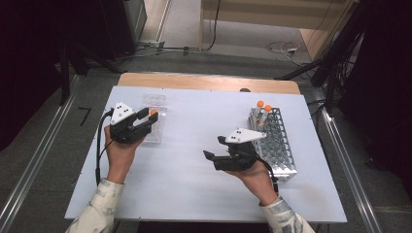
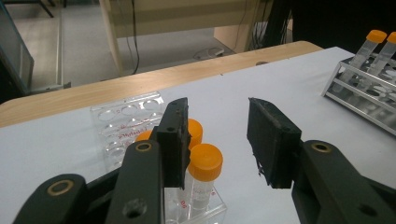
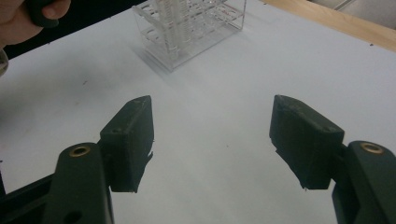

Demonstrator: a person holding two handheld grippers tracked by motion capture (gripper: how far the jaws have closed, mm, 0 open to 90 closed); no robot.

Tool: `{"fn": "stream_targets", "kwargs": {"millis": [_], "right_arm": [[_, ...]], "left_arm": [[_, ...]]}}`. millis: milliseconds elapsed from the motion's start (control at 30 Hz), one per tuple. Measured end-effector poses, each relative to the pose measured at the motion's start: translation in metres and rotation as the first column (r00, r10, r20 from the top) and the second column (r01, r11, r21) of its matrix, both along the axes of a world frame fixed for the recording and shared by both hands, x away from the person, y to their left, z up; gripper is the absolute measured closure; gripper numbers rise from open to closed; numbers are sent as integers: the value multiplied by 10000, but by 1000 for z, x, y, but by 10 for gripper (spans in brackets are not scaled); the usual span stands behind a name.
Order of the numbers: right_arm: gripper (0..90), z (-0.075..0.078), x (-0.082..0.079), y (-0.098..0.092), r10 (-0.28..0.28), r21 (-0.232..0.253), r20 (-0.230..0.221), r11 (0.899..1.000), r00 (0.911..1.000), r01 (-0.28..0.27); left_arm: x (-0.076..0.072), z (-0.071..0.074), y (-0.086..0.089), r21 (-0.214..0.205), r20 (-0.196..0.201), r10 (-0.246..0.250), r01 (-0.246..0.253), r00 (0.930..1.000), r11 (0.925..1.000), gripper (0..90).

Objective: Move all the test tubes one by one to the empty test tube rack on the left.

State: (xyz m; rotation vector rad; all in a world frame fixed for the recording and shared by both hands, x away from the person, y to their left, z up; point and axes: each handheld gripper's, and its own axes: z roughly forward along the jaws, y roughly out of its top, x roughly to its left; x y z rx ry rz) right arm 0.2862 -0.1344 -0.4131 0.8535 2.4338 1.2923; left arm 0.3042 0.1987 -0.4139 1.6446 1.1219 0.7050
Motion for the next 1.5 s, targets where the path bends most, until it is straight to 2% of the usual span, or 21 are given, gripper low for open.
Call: {"fn": "stream_targets", "kwargs": {"millis": [167, 333, 433, 567, 667, 833, 933, 1000, 1067, 1167, 1267, 1333, 1433, 1500], "right_arm": [[291, 0, 1, -3, -156, -50, -2, 9999, 9999, 156], [291, 2, 4, -11, -465, -124, 141, 9988, 9988, 467], [291, 5, 8, -20, -837, -121, 208, 9964, 9963, 840], [294, 11, 17, -37, -1471, -91, 409, 9890, 9883, 1476], [294, 15, 24, -49, -1950, -145, 672, 9804, 9785, 1964], [294, 15, 39, -74, -2864, -124, 696, 9576, 9556, 2879], [294, 14, 52, -90, -3448, -225, 601, 9377, 9367, 3466], [294, 14, 59, -98, -3757, -299, 627, 9253, 9246, 3781], [295, 14, 70, -105, -4131, -455, 681, 9080, 9081, 4165], [304, 12, 83, -114, -4492, -567, 760, 8894, 8902, 4536], [327, 8, 95, -120, -4717, -642, 721, 8771, 8788, 4761], [367, 5, 100, -121, -4785, -734, 798, 8720, 8744, 4839], [409, -3, 109, -122, -4806, -869, 775, 8695, 8735, 4861], [437, -7, 113, -122, -4736, -892, 749, 8733, 8776, 4789]], "left_arm": [[-2, 2, 2, -92, -28, 30, -30, 10000, 10000, 525], [-3, 3, 4, -266, -191, 107, -112, 9998, 9996, 418], [-4, 4, 4, -377, -265, 173, -183, 9995, 9991, 359], [-6, 4, 4, -347, -185, 344, -350, 9992, 9988, 316], [-7, 4, 3, -348, -202, 437, -443, 9988, 9984, 281], [-9, 6, 4, -364, -133, 602, -607, 9981, 9975, 259], [-10, 7, 4, -401, -74, 630, -633, 9980, 9972, 258], [-11, 7, 4, -415, -33, 631, -632, 9980, 9971, 257], [-11, 8, 4, -404, -31, 623, -623, 9981, 9972, 258], [-11, 7, 4, -386, -50, 617, -618, 9981, 9973, 258], [-11, 7, 4, -368, -58, 614, -616, 9981, 9974, 258], [-11, 7, 4, -380, -65, 621, -623, 9980, 9973, 258], [-11, 7, 4, -370, -51, 620, -621, 9981, 9974, 258], [-11, 7, 5, -388, -58, 631, -633, 9980, 9972, 259]]}}
